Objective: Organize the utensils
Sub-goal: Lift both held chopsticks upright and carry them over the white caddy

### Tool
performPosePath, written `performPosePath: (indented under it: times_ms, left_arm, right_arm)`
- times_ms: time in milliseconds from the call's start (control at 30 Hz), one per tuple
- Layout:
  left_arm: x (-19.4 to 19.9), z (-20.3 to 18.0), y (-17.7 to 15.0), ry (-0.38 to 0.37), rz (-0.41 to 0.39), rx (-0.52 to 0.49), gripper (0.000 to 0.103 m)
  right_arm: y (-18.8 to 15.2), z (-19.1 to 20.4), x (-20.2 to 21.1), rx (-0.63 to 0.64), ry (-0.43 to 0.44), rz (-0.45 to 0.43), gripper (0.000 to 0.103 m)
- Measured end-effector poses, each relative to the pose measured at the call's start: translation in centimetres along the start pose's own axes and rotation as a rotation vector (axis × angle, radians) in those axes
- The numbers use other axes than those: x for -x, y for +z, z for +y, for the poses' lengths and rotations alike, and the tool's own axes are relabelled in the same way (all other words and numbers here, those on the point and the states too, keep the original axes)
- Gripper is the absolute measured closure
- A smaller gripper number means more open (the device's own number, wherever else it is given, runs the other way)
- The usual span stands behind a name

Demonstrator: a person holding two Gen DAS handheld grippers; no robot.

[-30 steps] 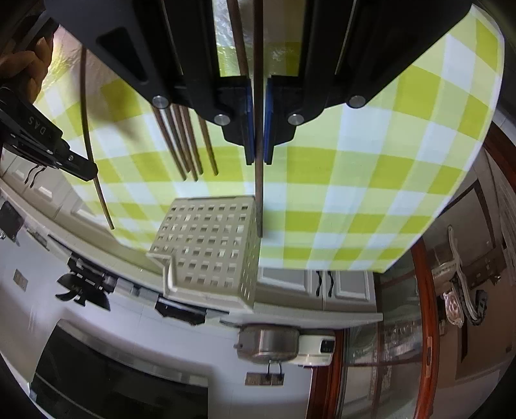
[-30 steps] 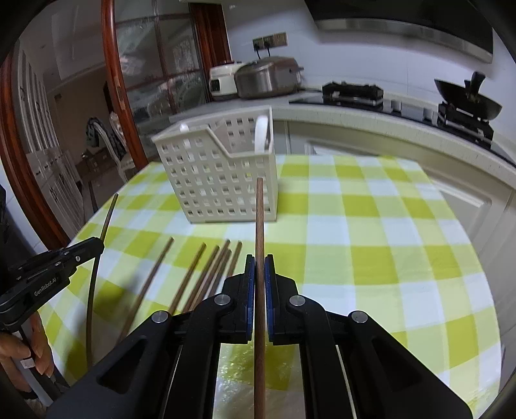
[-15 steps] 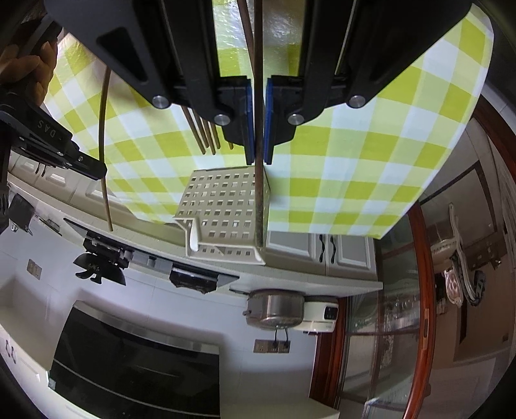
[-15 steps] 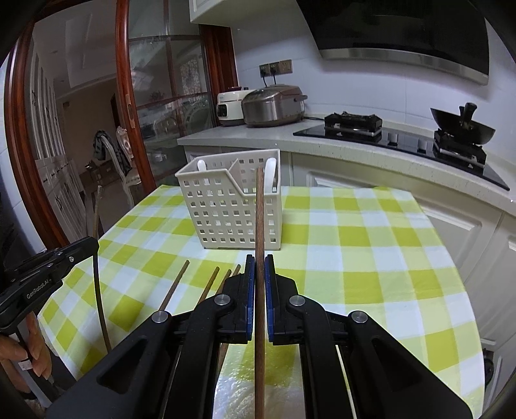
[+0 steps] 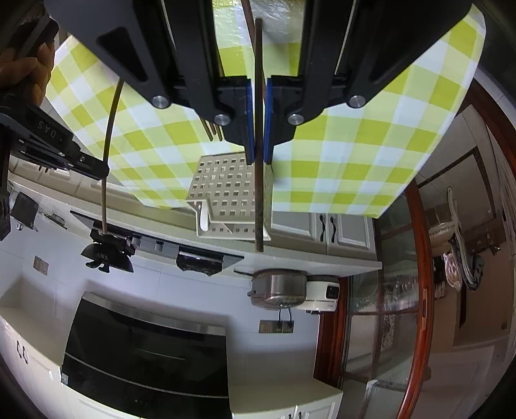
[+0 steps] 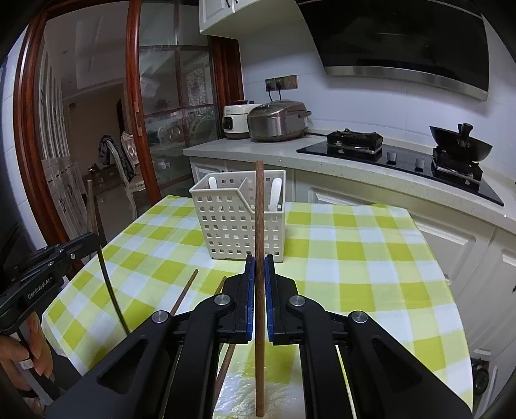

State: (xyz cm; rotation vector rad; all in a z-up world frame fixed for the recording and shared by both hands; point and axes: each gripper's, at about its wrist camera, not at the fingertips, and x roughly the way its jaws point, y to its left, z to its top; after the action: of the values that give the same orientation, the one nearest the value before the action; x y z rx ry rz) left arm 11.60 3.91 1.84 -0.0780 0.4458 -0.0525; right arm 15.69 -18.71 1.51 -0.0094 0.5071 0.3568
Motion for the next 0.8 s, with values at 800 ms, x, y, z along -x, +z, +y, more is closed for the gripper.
performPosePath:
  times_ms: [800]
  left_arm:
    - [0.8,0.0,0.4,0.004,-0.028,-0.012,0.098]
  right_arm:
    - [0.6,0.9,1.8,0.026,0.007,-0.047,0.097]
